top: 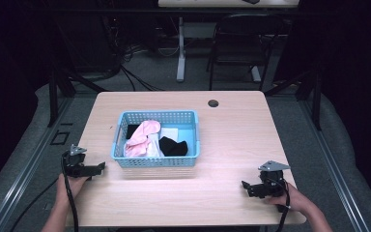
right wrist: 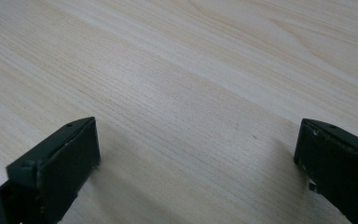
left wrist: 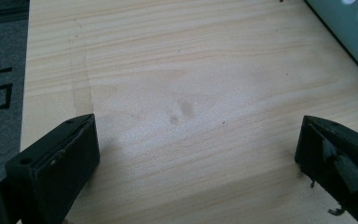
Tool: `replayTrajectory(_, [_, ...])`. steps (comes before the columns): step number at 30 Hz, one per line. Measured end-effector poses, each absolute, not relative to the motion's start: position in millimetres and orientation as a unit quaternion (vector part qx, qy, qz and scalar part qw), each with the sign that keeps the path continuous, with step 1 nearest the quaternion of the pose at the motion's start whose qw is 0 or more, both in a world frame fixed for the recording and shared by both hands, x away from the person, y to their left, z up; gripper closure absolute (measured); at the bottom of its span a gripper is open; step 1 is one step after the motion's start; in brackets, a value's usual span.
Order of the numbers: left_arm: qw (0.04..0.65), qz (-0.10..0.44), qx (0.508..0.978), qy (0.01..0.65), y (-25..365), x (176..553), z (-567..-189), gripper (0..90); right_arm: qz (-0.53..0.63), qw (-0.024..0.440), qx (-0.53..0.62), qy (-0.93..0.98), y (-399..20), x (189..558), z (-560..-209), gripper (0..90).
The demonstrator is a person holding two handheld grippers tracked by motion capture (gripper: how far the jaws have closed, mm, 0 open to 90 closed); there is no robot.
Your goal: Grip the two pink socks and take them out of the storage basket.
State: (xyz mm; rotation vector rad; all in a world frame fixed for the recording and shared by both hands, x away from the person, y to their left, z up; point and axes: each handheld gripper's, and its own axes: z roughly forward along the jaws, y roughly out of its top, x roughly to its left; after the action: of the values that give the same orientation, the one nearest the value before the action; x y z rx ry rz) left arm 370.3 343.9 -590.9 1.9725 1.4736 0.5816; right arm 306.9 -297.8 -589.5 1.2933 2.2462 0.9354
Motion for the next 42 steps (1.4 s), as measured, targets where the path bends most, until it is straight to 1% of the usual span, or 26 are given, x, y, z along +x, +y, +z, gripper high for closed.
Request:
replayTrajectory(12, [0.301,0.219,0.746,0.553,345,370,-591,0.0,0.333,0.192,0.461,0.8,-298,307,-590,0.0])
replayTrajectory(17, [0.276,0.207,0.75,0.564,345,373,-586,0.0,0.335,0.193,0.461,0.799,-297,307,-590,0.0])
replayTrajectory(21, [0.271,0.199,0.75,0.569,346,371,-583,0.0,0.335,0.193,0.461,0.799,-297,307,-590,0.0])
replayTrajectory(24, [0.283,0.183,0.744,0.577,350,371,-576,0.0,0.335,0.193,0.461,0.798,-297,307,-590,0.0])
replayTrajectory(32, [0.29,0.211,0.743,0.565,349,368,-547,0.0,0.335,0.193,0.462,0.799,-297,307,-590,0.0])
replayTrajectory(38, [0.301,0.183,0.743,0.569,351,367,-530,0.0,0.333,0.194,0.462,0.798,-297,306,-589,0.0])
replayTrajectory(42, [0.309,0.181,0.74,0.569,353,366,-517,0.0,0.334,0.193,0.463,0.798,-297,306,-590,0.0])
